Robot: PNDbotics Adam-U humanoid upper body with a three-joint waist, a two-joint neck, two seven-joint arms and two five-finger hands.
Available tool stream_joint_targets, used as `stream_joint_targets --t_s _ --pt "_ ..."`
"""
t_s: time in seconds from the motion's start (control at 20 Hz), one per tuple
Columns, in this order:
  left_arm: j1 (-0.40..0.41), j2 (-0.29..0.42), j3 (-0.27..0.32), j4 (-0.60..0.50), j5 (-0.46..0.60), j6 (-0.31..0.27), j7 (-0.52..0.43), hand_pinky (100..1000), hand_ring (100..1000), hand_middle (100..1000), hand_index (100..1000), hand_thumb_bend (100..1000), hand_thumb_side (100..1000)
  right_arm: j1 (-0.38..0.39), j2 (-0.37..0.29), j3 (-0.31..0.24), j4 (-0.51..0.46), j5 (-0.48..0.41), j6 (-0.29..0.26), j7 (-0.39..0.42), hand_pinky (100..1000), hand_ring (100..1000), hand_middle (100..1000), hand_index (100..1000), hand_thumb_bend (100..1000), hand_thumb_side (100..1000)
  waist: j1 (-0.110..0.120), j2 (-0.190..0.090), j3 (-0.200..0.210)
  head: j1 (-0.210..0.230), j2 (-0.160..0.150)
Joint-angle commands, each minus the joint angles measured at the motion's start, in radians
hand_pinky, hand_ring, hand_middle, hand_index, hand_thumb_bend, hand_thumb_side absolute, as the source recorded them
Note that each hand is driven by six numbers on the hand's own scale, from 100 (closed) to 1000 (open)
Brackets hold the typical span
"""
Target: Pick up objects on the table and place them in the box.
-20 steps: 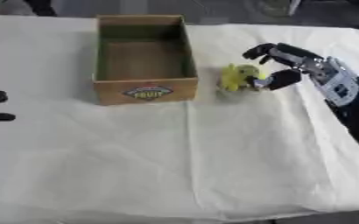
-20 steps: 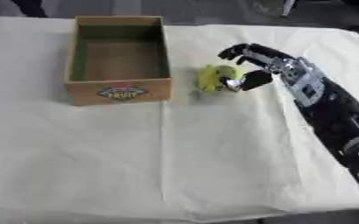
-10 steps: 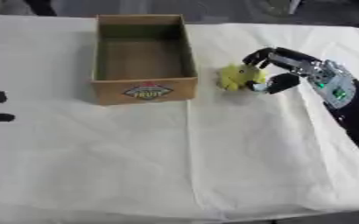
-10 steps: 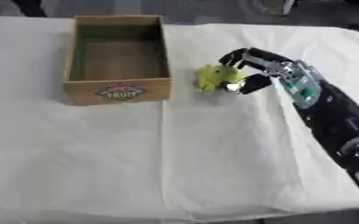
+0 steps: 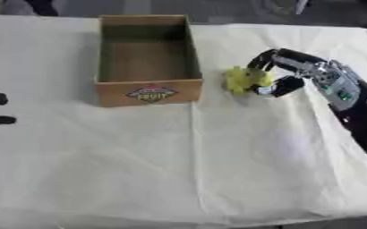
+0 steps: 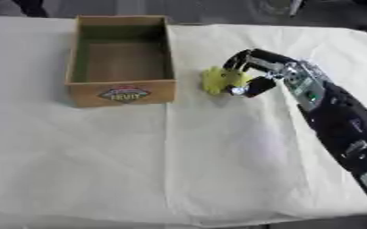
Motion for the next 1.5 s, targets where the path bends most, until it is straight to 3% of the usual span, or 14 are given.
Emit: stream_joint_targets --t_s 0.05,0.35,0.7,0.75,0.9,1.5 --pt "-0.011 0.009 -0.001 -0.02 0.003 -0.003 -0.003 641 845 615 698 212 625 -0.014 -0.017 0.002 -0.019 0.035 0.005 -0.017 684 719 707 806 296 323 0.003 -0.012 -0.001 -0.003 -0.005" --pt "-0.012 0.01 0.0 -0.021 0.003 -0.004 -0.002 641 845 616 699 212 624 -0.012 -0.012 0.006 -0.028 0.122 0.011 -0.073 572 609 609 753 302 363 0.004 -0.012 0.0 -0.004 -0.008" --pt "-0.013 0.011 0.0 -0.021 0.004 -0.003 -0.001 641 845 616 700 212 623 -0.01 -0.008 0.006 -0.034 0.181 0.023 -0.17 394 447 489 637 197 370 0.003 -0.013 0.001 -0.005 -0.011" --pt "-0.013 0.011 0.0 -0.021 0.004 -0.003 -0.001 641 845 616 701 212 623 -0.01 -0.008 0.006 -0.035 0.189 0.025 -0.185 339 399 464 609 157 360 0.003 -0.013 0.001 -0.005 -0.011" --pt "-0.013 0.012 0.0 -0.022 0.004 -0.003 0.0 641 845 616 701 213 622 -0.007 -0.009 0.006 -0.042 0.203 0.033 -0.232 284 354 434 577 100 317 0.004 -0.014 0.0 -0.004 -0.01" --pt "-0.01 0.013 0.002 -0.021 0.005 -0.003 0.002 641 845 617 702 214 621 0.005 -0.025 0.014 -0.13 0.142 0.053 -0.296 195 285 389 537 100 245 0.004 -0.017 -0.008 -0.007 -0.006"
